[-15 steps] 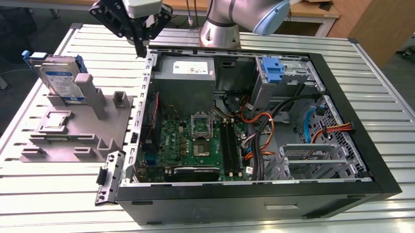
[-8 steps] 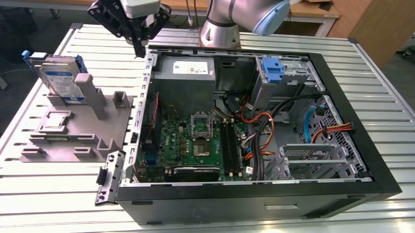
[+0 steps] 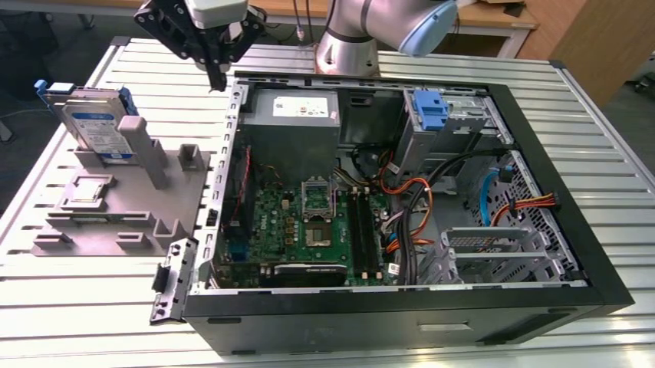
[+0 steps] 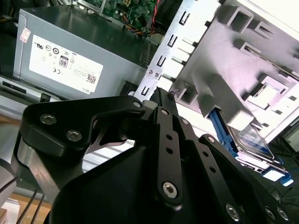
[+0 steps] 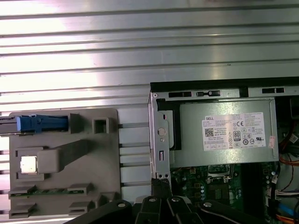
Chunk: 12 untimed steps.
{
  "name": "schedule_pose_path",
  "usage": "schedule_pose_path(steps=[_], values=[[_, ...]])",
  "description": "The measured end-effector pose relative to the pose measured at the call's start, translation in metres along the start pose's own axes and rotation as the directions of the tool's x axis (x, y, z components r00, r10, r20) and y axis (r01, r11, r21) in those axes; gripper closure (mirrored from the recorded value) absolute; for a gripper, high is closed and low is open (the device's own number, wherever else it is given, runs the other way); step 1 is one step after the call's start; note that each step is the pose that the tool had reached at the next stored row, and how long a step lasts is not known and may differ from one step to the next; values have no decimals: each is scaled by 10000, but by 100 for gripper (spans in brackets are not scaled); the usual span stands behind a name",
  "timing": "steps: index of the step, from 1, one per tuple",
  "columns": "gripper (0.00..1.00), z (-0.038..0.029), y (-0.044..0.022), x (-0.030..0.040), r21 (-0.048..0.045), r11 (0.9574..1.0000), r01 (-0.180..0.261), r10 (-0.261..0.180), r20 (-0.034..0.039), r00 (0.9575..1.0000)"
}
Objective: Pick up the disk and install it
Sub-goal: 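Reach for the disk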
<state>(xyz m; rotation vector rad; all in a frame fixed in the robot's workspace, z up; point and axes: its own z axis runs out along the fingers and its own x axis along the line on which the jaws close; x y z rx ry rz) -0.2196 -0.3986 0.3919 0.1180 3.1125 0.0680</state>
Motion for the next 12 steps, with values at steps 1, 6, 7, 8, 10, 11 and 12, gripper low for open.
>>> schedule_pose_path(steps=[1, 6, 7, 8, 10, 11, 12], values=[[90, 0, 0, 1, 0, 10000, 1, -1, 0, 10000], [90, 0, 0, 3, -2, 10000, 0, 0, -1, 10000], [90, 0, 0, 4, -2, 10000, 1, -1, 0, 10000], [90, 0, 0, 5, -3, 10000, 0, 0, 0, 10000], [90, 0, 1, 9, -2, 10000, 0, 0, -1, 10000], [90, 0, 1, 11, -2, 10000, 0, 0, 0, 10000], [90, 0, 0, 12, -2, 10000, 0, 0, 0, 10000]])
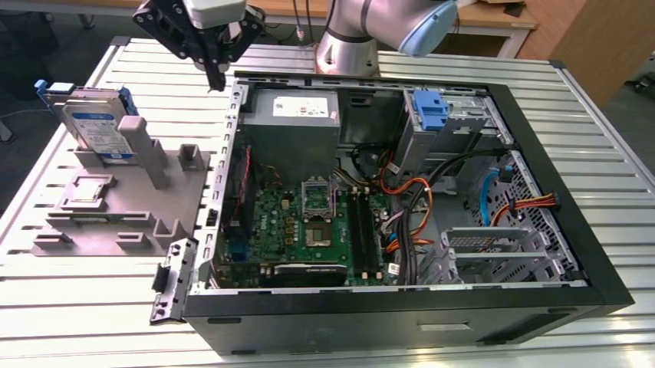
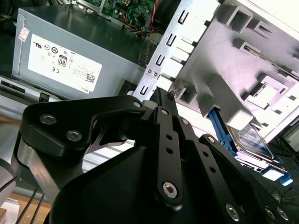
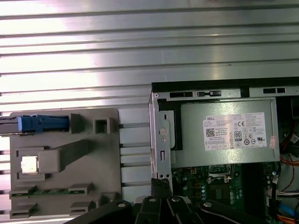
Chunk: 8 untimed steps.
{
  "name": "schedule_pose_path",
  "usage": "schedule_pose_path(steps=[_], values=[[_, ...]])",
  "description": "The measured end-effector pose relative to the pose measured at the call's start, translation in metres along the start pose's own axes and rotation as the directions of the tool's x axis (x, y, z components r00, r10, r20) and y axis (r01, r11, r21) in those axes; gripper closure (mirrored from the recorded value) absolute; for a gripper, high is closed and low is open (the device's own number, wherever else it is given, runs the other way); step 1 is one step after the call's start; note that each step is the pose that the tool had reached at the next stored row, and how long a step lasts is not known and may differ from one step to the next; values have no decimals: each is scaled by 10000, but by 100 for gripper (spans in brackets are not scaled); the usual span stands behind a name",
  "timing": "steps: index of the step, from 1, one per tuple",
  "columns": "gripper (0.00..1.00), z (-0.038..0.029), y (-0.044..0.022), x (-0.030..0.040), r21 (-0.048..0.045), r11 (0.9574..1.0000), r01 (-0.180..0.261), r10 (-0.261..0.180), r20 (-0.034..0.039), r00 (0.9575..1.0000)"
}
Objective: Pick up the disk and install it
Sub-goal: 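Reach for the disk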
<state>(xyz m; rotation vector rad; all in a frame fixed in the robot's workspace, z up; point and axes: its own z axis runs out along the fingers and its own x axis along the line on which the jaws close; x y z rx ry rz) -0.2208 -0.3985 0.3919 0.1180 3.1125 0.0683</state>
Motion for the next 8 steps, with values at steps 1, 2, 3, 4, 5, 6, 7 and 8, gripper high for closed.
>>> schedule_pose_path(steps=[1, 2, 3, 4, 5, 6, 7, 8], values=[[90, 0, 0, 2, -1, 10000, 0, 0, 0, 10000], [90, 0, 0, 4, 0, 10000, 0, 0, 0, 10000], [90, 0, 0, 6, -1, 10000, 0, 0, 0, 10000], [90, 0, 0, 8, 0, 10000, 0, 0, 0, 10000], [90, 0, 0, 10, 0, 10000, 0, 0, 0, 10000], [90, -1, 0, 11, 0, 10000, 0, 0, 0, 10000], [90, -1, 0, 13, 0, 10000, 0, 0, 0, 10000], [90, -1, 0, 16, 0, 10000, 0, 0, 0, 10000]])
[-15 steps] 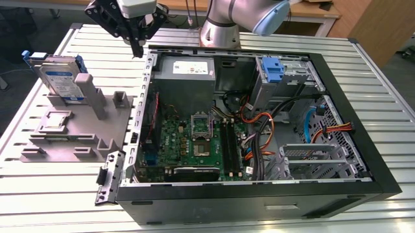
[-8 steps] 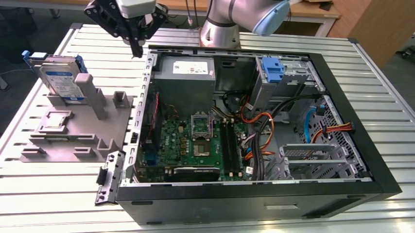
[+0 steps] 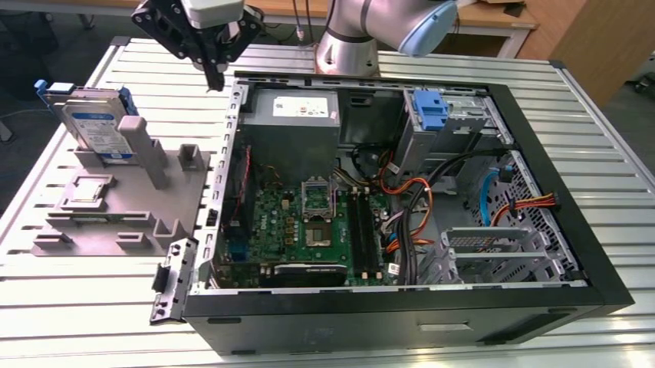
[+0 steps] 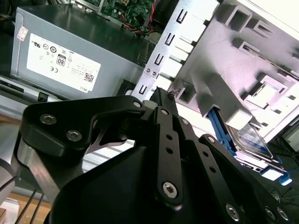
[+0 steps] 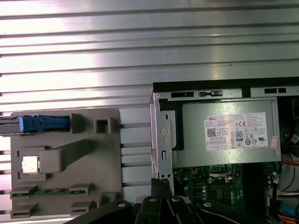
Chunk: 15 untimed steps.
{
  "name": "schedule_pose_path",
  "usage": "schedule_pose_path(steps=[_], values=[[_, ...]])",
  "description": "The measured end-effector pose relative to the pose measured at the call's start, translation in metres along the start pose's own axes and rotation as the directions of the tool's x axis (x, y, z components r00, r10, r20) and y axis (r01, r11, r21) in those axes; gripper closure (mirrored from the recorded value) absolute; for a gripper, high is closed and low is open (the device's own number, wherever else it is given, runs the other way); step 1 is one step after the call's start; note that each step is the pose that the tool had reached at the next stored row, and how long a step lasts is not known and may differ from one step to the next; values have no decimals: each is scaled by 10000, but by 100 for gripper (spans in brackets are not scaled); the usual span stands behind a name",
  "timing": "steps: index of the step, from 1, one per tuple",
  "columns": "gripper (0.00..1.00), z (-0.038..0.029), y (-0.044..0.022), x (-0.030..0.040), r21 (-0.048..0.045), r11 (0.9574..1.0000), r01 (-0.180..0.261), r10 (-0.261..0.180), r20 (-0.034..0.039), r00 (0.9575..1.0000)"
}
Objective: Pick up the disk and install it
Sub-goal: 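Reach for the disk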
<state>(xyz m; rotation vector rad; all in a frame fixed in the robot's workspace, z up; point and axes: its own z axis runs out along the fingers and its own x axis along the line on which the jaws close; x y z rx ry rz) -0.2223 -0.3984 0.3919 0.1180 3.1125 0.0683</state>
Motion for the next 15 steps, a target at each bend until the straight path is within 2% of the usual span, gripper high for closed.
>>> schedule_pose_path(steps=[15], values=[[90, -1, -2, 37, 0, 10000, 0, 0, 0, 10000]])
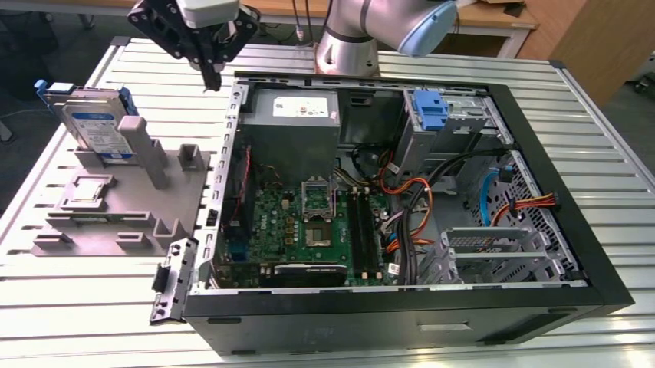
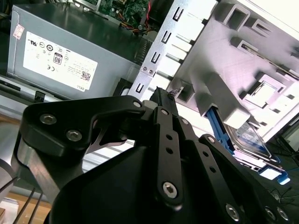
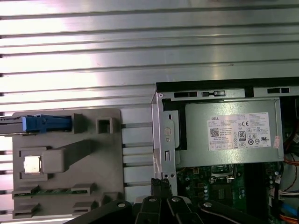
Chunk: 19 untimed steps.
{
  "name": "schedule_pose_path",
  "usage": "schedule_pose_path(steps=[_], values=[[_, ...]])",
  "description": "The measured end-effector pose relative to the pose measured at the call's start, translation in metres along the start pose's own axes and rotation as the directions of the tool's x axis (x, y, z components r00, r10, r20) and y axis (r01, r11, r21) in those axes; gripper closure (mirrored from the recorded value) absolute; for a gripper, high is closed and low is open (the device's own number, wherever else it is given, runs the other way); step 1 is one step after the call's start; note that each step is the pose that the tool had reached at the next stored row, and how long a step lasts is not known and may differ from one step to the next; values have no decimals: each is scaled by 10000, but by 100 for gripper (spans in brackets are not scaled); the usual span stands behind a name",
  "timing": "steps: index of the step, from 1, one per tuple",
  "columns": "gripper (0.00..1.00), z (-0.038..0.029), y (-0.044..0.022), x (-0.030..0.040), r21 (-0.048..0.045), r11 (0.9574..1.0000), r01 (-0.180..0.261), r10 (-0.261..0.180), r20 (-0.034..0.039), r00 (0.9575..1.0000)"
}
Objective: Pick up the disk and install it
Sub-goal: 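Reach for the disk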
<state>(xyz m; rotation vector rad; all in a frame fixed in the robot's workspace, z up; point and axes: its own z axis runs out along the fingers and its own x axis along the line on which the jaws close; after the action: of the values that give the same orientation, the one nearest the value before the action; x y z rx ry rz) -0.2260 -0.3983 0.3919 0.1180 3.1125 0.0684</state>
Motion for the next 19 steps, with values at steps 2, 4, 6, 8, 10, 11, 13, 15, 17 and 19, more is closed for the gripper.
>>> schedule_pose_path(steps=[2, 4, 6, 8, 10, 11, 13, 15, 17, 19], values=[[90, 0, 0, 5, 0, 10000, 0, 0, 1, 10000], [90, 0, -1, 10, 0, 10000, 0, 0, 0, 10000], [90, -1, -1, 16, 0, 10000, 0, 0, 0, 10000], [90, -1, -1, 21, 0, 10000, 0, 0, 0, 10000], [90, -1, -2, 26, 0, 10000, 0, 0, 0, 10000], [90, -1, -2, 29, 0, 10000, 0, 0, 0, 10000], [90, -1, -2, 34, 0, 10000, 0, 0, 0, 10000], [90, -1, -3, 39, 0, 10000, 0, 0, 0, 10000], [90, -1, -3, 43, 0, 10000, 0, 0, 0, 10000], [90, -1, -3, 48, 0, 10000, 0, 0, 0, 10000]])
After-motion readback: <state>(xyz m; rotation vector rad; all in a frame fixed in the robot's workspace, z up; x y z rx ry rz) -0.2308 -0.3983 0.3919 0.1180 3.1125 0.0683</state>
